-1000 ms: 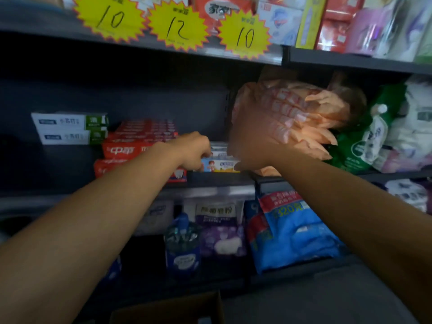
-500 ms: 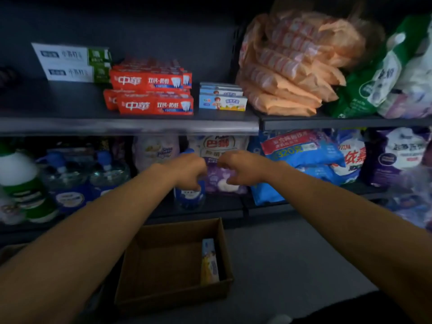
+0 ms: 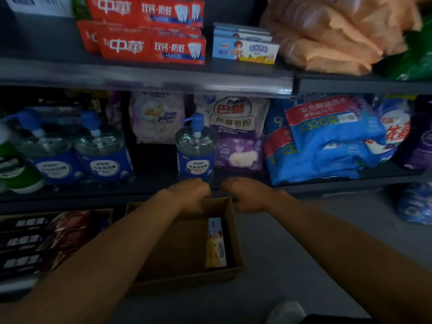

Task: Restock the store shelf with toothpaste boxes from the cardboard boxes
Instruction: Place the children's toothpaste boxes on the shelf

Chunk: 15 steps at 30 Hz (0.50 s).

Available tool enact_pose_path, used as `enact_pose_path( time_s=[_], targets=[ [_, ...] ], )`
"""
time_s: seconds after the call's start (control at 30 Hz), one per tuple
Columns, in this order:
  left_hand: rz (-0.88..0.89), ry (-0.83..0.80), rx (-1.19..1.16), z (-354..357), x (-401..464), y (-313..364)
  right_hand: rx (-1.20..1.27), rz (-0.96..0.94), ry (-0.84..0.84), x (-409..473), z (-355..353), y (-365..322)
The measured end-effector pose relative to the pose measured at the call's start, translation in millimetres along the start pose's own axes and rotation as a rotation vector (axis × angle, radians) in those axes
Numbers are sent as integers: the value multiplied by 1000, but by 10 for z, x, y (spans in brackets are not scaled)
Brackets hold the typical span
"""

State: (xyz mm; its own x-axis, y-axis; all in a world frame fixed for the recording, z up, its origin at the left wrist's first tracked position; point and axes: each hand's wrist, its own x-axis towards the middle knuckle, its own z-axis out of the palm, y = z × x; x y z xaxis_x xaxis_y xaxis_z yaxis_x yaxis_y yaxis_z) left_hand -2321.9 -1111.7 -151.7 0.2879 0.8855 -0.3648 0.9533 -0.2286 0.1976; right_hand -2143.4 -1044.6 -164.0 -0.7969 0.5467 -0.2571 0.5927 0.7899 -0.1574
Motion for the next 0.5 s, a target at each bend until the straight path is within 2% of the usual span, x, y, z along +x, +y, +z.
enact_pose_path(
  time_s=[0.13, 0.33, 0.5],
  targets=[
    [0, -114, -120, 280, 233, -58, 36, 20, -43, 127, 243, 71],
    [-25, -226, -168, 699, 668, -109, 48, 19, -70, 329, 427, 233],
    [-31, -164, -204, 1010, 984, -118, 51, 31, -25, 498, 575, 469]
  ],
)
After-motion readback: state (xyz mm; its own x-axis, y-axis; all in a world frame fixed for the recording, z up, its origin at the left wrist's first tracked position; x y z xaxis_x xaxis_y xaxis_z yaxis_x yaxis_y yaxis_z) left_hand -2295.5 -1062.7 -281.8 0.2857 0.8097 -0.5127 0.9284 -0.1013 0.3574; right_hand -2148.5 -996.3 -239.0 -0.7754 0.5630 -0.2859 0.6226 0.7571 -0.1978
